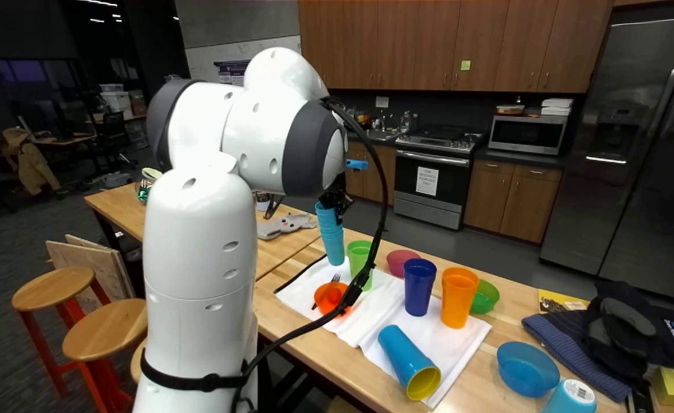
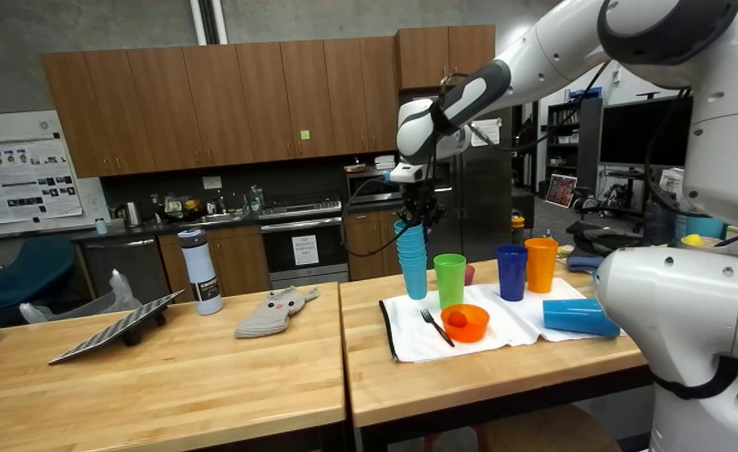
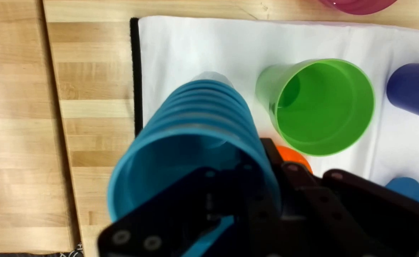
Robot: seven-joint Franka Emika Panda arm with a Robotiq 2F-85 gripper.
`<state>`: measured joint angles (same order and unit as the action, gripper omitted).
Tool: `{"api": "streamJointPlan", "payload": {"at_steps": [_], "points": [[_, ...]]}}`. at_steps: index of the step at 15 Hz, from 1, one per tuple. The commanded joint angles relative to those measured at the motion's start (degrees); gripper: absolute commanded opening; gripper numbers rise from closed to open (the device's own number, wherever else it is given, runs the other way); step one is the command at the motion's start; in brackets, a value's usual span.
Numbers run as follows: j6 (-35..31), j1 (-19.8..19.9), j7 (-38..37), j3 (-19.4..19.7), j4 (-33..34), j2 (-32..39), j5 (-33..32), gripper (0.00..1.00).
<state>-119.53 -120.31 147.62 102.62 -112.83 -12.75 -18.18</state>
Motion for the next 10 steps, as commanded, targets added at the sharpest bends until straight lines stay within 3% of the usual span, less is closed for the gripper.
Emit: {"api": "streamJointPlan", "payload": {"at_steps": [1, 3, 4, 10], "points": [[0.9, -8.7, -3.8, 6.1, 3.2, -6.4, -5.2, 0.02], [1.2, -12.7, -5.1, 8.9, 4.8, -8.7, -7.6, 0.02], [2.7, -10.0, -8.8, 4.2, 5.9, -13.7, -13.2, 0.02], [5.8, -16.1, -12.9, 6.1, 11.4, -22.1, -21.9, 0.02]]}}
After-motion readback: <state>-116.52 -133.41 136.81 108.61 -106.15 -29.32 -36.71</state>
